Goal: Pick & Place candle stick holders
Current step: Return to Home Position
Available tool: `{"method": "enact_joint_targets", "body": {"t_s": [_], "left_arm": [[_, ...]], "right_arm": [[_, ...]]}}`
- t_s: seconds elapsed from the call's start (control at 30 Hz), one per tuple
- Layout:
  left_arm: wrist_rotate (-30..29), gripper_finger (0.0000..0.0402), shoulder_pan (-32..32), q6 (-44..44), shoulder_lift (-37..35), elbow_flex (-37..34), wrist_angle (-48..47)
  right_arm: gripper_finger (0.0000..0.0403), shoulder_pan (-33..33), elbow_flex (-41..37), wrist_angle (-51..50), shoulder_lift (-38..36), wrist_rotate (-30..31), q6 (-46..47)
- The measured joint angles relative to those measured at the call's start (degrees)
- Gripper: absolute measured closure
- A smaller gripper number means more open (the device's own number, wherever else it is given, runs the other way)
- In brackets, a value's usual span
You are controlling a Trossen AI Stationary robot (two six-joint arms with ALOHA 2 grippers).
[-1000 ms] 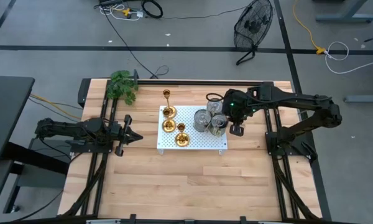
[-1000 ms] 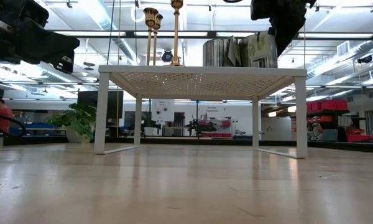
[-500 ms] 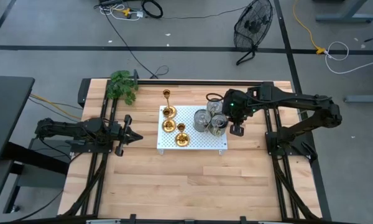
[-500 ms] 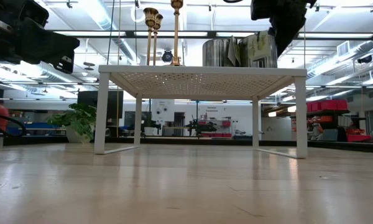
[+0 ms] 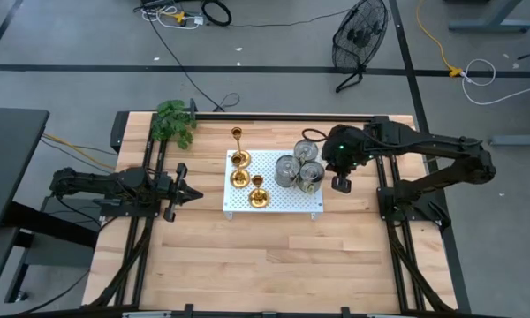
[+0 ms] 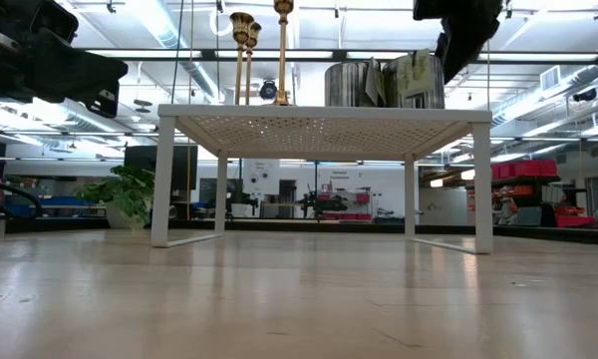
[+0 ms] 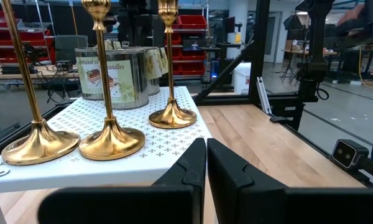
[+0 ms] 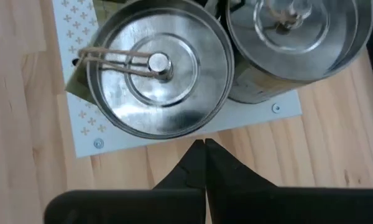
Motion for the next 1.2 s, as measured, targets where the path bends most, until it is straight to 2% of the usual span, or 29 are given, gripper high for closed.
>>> {"method": "enact_joint_targets", "body": {"t_s": [0.5,0.87,1.1,1.2], "left_arm": [[0.00,0.0383,0.00,-0.02,0.00,0.00,0.01],[0.00,0.0383,0.00,-0.01,0.00,0.02,0.00],[0.00,0.0383,0.00,-0.02,0.00,0.00,-0.02],[0.00,0.0383,0.00,-0.02,0.00,0.02,0.00]], "right_arm": [[0.0403,0.00,-15.25,7.21,-15.06,0.46,3.83],[0.0403,0.29,-25.23,18.77,-23.61,0.12,2.94],[0.0403,3.55,-33.96,28.88,-29.99,-0.27,3.77],[0.0403,3.80,-37.76,34.93,-32.45,-2.85,4.23]]}}
